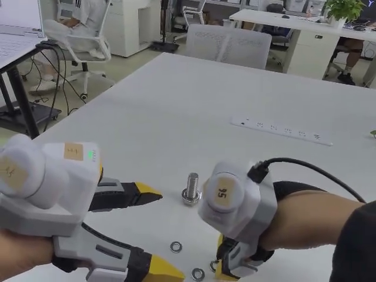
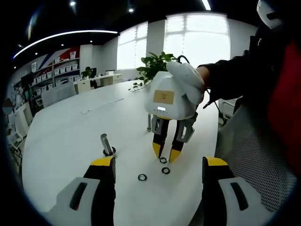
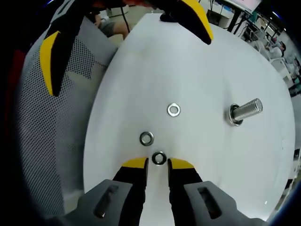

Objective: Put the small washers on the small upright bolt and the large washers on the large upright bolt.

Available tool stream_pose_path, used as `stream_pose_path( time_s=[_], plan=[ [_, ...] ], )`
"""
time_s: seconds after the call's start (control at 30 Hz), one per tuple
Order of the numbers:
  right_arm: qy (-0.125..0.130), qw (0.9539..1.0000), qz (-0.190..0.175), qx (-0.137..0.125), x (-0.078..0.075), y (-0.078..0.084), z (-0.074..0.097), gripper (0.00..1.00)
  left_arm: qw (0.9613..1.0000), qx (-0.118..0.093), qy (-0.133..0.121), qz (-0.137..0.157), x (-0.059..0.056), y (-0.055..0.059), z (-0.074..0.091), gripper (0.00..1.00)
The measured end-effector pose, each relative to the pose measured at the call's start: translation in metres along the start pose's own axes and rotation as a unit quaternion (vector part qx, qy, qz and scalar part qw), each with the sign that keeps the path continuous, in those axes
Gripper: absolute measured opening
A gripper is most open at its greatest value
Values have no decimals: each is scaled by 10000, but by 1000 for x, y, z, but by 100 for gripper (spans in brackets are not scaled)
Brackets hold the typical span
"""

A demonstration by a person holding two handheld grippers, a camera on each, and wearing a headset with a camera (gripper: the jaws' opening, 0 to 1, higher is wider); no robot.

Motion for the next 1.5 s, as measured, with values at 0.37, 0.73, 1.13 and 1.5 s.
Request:
stream_pose_path(
  time_s=[0.37, 0.73, 1.13, 1.5],
  plan=[
    [100, 9999, 84, 112, 1, -1, -1, 17, 10000, -32, -4, 2, -1, -1, 0, 75],
    [139, 9998, 89, 144, 3, -3, -1, 16, 10000, -45, -30, -3, -1, -1, 1, 74],
    [102, 9998, 139, 101, 3, -3, -2, 14, 10000, -34, -31, 8, -1, -1, 1, 74],
    [89, 9999, 76, 123, 2, 1, 0, 14, 10000, -43, -38, 14, -1, -1, 1, 74]
  ],
)
Point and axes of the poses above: the centre of the closed fingertips' face, and the gripper's own axes: z roughly backward along the fingers, x roughly to its left, y roughly out of its underside, the point moved 3 cm from there along z, roughly backward along the fingers, and after that the axes turned 11 degrees about -z, right-handed, at the moved point
